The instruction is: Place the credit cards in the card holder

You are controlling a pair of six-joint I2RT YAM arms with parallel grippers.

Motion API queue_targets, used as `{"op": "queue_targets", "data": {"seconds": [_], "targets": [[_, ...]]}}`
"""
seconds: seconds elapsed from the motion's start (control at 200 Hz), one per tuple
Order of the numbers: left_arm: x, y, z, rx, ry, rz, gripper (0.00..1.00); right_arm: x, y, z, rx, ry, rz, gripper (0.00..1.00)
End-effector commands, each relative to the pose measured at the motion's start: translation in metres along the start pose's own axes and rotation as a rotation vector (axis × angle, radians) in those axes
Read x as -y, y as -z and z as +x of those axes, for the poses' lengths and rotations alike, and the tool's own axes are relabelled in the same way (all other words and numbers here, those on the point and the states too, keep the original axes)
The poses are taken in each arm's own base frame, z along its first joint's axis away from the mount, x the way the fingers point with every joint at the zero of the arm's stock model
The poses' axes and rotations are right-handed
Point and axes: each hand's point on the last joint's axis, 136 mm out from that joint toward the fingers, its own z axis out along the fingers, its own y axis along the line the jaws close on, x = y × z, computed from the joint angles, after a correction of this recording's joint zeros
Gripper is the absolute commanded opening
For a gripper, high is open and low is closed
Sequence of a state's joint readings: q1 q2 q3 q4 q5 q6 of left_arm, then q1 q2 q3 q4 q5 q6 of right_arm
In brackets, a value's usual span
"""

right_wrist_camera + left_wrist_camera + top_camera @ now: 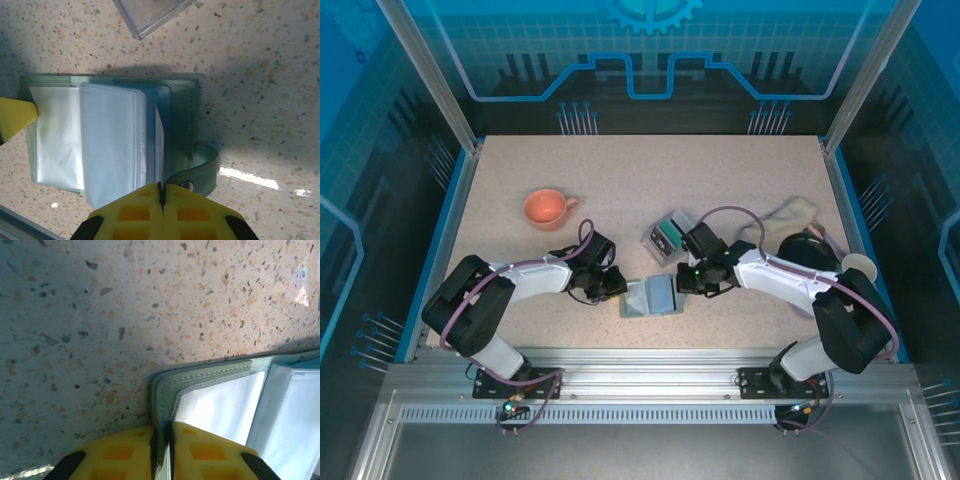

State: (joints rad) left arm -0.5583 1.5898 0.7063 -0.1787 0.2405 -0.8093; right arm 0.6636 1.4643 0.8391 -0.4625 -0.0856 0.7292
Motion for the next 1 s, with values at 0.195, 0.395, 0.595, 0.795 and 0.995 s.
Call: {"op": "queue_targets", "data": {"seconds": [0.195,0.395,0.595,0.795,0.995], "targets": [[-0.010,-0.019,0.012,-0.054,-0.021,-0.033,0.16,-0.019,0.026,-0.015,0.048,0.026,-0.014,0.00],[-0.009,-0.019,0.012,-0.055,-0.023,-0.030,0.16,-0.028,0.033,-0.017,0.048,0.041,-0.040,0.00],[-0.009,-0.019,0.012,-0.055,-0.022,-0.029,0.16,-0.046,0.032,-0.015,0.025,0.060,-0.123,0.00],[-0.007,-0.018,0.011,-0.052,-0.029,-0.023,0.16,-0.080,0.014,-0.012,-0.026,0.055,-0.276,0.00],[-0.009,-0.018,0.012,-0.053,-0.028,-0.033,0.12,-0.060,-0.005,-0.011,-0.037,0.007,-0.209,0.00]]}}
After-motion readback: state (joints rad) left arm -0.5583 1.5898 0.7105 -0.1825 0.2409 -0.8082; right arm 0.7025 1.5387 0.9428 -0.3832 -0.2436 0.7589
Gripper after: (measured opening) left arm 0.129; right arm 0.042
